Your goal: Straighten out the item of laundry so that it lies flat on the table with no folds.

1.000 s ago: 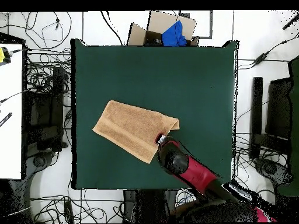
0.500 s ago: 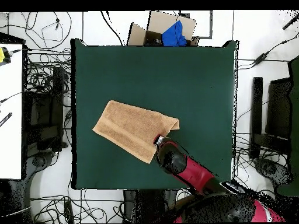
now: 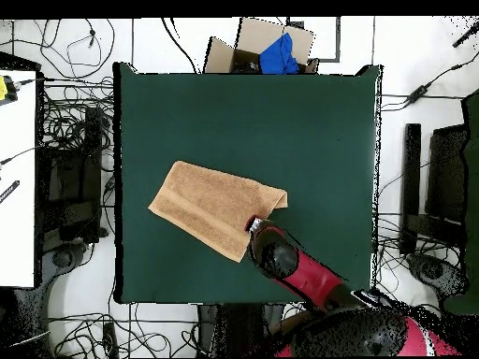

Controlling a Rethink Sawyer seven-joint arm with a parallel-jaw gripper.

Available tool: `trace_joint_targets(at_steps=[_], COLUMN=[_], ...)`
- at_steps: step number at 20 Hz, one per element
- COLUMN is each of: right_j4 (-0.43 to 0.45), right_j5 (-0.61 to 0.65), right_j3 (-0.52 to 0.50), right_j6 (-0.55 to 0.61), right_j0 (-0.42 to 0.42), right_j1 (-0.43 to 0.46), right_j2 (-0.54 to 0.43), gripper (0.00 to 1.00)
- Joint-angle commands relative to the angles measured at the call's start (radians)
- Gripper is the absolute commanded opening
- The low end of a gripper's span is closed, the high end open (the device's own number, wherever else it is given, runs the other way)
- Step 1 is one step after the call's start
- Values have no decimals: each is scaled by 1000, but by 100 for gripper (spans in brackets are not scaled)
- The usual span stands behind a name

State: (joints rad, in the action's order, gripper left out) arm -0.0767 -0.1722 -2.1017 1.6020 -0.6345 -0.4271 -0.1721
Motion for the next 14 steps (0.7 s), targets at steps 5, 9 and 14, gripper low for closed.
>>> trace_joint_targets(at_steps=[5, 9, 14], right_j4=[-9, -27, -55], right_j5=[-47, -31, 26], right_j3=[96, 84, 67], right_j6=[195, 201, 195], right_j0=[40, 56, 92], right_j1=[50, 36, -28], right_j2=[-2, 8, 41], gripper=[0, 0, 0])
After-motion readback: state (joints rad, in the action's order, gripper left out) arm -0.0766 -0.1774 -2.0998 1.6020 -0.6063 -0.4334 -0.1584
